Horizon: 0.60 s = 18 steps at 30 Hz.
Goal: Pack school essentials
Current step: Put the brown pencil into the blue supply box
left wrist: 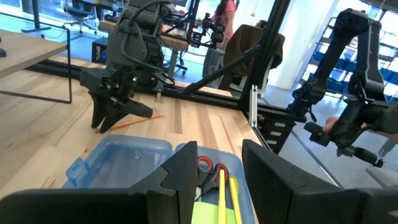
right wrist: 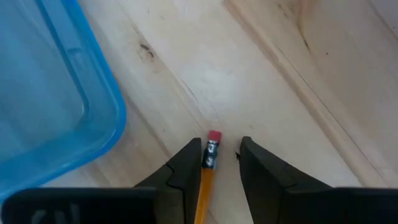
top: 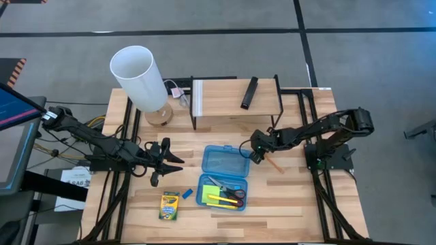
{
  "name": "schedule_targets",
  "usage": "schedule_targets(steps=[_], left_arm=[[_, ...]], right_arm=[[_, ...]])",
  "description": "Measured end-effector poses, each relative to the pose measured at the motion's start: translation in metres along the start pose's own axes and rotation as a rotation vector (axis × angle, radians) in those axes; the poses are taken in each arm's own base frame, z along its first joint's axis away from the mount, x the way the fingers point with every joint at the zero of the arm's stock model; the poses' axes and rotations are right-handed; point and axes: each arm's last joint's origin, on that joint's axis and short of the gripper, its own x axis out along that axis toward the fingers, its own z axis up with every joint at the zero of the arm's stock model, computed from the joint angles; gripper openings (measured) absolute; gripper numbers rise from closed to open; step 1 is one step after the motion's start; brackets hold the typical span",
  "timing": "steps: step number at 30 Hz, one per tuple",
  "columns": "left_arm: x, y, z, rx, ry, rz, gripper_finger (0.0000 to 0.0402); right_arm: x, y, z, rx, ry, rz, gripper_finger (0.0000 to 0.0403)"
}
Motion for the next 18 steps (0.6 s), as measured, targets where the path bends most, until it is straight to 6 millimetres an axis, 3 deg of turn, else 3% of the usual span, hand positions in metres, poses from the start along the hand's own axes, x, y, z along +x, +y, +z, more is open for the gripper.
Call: schedule_targets(steps=[10, 18], left_arm=[[0.0000, 0.0000, 0.0000, 0.000, 0.000, 0.000, 0.0114], [0.0000, 0.0000, 0.0000, 0.000, 0.000, -0.001, 0.0114]], right_arm=[[0.0009, 0.0008, 0.0002, -0.006, 0.005, 0.007, 0.0158], [0.0078, 0.0026, -0.0028, -0.037, 0.053, 0.016, 0.0089]])
